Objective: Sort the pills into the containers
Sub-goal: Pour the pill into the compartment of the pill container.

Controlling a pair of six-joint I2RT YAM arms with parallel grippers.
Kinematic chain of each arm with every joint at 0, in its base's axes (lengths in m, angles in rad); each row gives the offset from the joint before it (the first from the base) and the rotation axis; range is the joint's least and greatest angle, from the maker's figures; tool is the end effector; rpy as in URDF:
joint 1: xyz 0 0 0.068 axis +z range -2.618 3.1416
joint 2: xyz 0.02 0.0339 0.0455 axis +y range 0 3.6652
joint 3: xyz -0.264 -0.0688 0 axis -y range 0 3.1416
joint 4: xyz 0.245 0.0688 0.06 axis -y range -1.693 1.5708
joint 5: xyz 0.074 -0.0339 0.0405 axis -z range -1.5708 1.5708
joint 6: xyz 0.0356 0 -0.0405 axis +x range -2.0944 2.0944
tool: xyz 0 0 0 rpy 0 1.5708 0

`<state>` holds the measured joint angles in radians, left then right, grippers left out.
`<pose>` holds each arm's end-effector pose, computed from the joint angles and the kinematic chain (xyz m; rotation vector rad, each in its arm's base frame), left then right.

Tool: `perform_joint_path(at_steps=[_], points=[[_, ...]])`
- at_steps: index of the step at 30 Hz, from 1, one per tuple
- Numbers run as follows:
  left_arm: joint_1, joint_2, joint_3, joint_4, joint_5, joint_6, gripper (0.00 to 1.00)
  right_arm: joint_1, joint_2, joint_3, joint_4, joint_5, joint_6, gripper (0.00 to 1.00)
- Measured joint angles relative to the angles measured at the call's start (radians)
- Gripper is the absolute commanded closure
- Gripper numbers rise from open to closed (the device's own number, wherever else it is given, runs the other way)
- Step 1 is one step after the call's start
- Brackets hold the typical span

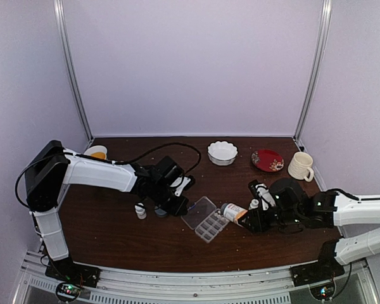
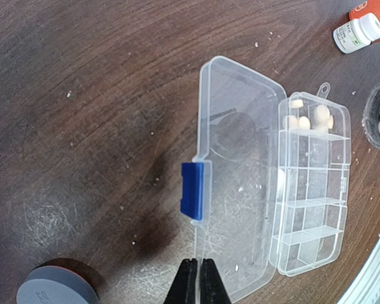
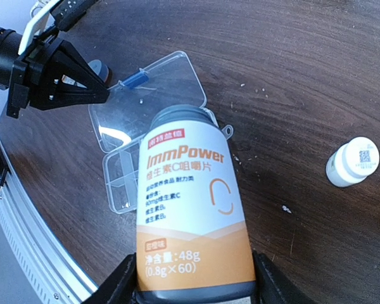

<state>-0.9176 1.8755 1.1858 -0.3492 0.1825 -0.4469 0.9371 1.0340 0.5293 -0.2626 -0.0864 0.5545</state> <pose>0.2268 -0.3070 0.1618 0.7115 2.6717 -0.6710 0.1202 0.1688 0.1984 -0.5185 2.4366 0.7971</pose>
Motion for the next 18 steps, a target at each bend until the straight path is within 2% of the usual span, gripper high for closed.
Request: perform_joint_path(at_steps=[8, 14, 18], points=[[0.0, 0.0, 0.0, 0.0, 0.0, 0.0, 0.95, 0.0, 0.035, -0.031, 0.005, -0.007, 0.003, 1.0], [0.0, 0.0, 0.0, 0.0, -0.006, 0.002, 0.67, 0.0, -0.032, -0.067, 0.041, -0.006, -0.001, 1.0], [0.0, -0.008, 0.0, -0.001, -0.018, -0.002, 0.57, 0.0, -0.089, -0.115, 0.102, -0.007, -0.003, 1.0]])
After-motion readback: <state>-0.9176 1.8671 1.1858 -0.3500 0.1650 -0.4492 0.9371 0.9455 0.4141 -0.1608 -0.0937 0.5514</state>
